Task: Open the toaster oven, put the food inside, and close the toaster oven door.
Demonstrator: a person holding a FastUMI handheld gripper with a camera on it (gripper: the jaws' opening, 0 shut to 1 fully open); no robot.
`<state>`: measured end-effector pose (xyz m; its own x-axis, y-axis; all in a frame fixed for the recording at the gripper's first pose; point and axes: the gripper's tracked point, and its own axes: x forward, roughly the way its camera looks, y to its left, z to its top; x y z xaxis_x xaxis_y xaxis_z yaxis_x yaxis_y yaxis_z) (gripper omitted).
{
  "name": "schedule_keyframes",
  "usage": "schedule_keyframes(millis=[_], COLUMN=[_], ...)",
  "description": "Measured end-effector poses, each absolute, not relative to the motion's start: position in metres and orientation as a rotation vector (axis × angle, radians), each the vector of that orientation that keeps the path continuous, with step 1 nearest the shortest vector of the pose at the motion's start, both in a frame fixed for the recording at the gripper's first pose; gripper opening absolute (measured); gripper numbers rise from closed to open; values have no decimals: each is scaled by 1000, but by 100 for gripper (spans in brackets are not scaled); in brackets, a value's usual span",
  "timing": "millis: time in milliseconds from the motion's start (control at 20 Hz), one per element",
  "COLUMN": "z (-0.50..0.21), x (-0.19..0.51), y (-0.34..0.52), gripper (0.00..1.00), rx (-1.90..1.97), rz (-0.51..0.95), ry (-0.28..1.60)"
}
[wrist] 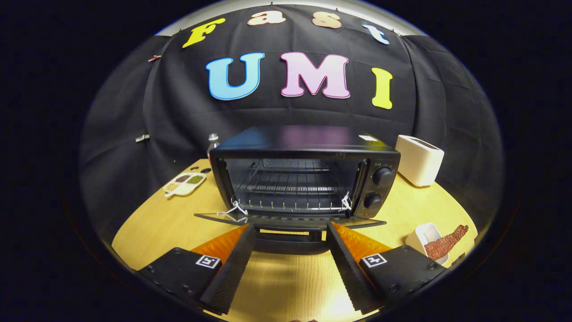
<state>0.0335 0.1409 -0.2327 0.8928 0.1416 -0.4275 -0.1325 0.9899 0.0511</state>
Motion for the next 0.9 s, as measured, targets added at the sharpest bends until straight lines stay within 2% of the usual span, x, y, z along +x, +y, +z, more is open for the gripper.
schedule_keyframes(millis=[250,450,650,900], z=[-280,-280,-249,-173], x=[0,-12,-25,-15], y=[139,131,109,46], gripper=[98,98,98,98], rx=[-30,-34,-27,-86], rz=[209,218,220,170], ry=[524,514,488,372])
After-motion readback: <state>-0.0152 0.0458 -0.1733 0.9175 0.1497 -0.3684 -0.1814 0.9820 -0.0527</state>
